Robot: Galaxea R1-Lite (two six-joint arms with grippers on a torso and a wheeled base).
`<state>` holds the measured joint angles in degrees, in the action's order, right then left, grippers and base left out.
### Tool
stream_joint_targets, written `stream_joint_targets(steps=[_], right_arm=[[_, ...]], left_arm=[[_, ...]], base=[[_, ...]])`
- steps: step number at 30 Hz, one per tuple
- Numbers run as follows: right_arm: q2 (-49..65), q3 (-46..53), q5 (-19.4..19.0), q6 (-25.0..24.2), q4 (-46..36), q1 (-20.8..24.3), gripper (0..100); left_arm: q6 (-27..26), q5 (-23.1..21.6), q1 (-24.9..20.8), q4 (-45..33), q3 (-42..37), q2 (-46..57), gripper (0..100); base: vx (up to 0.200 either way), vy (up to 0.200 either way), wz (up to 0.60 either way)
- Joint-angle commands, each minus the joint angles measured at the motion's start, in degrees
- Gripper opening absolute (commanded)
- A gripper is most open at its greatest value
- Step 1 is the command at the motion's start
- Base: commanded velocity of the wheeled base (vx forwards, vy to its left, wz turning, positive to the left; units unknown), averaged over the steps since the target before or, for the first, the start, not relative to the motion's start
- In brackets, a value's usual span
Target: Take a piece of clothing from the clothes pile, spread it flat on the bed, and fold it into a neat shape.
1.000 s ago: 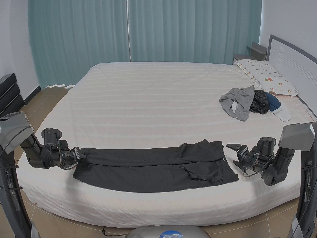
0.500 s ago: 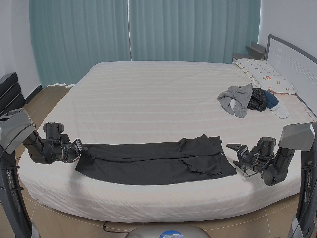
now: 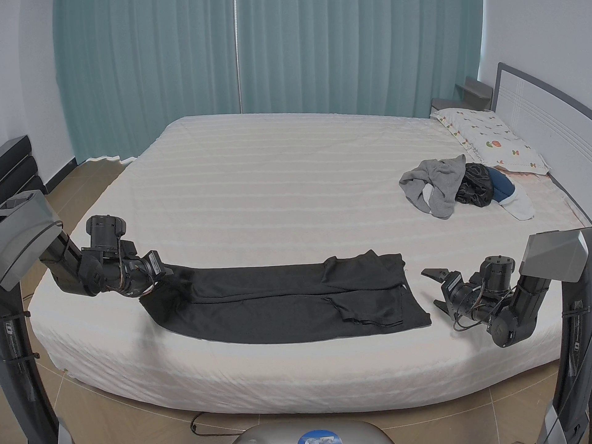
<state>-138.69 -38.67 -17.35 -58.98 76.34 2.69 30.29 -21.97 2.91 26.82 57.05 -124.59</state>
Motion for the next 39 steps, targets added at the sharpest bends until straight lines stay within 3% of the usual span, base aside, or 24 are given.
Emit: stream_joint_targets(steps=[1,6,15,24,29,39], right_arm=[[0.00,0.00,-0.06,0.00,0.04,0.03,100],[0.00,0.00,-0.06,0.00,0.04,0.03,100],[0.00,0.00,-0.06,0.00,0.04,0.03,100],[-0.09,0.00,-0.06,0.00,-0.05,0.03,100],[-0.09,-0.09,-0.06,0.00,-0.05,0.03,100],[-0.09,-0.09,-0.06,0.00,-0.05,0.03,100]], left_arm=[[1.26,0.08,-2.21,-2.74,2.71,4.09,0],[6.18,0.79,-5.11,-10.12,7.99,5.67,0],[6.53,6.50,-11.00,-18.03,13.44,4.97,0],[6.53,8.87,-16.36,-25.41,20.29,2.51,0],[6.53,13.71,-19.52,-26.73,23.72,-1.45,0],[6.62,20.65,-24.53,-28.31,29.96,-6.81,0]], base=[[0.000,-0.200,0.00],[0.000,-0.200,0.00],[0.000,-0.200,0.00],[0.000,-0.200,0.00],[0.000,-0.200,0.00],[0.000,0.000,0.00]])
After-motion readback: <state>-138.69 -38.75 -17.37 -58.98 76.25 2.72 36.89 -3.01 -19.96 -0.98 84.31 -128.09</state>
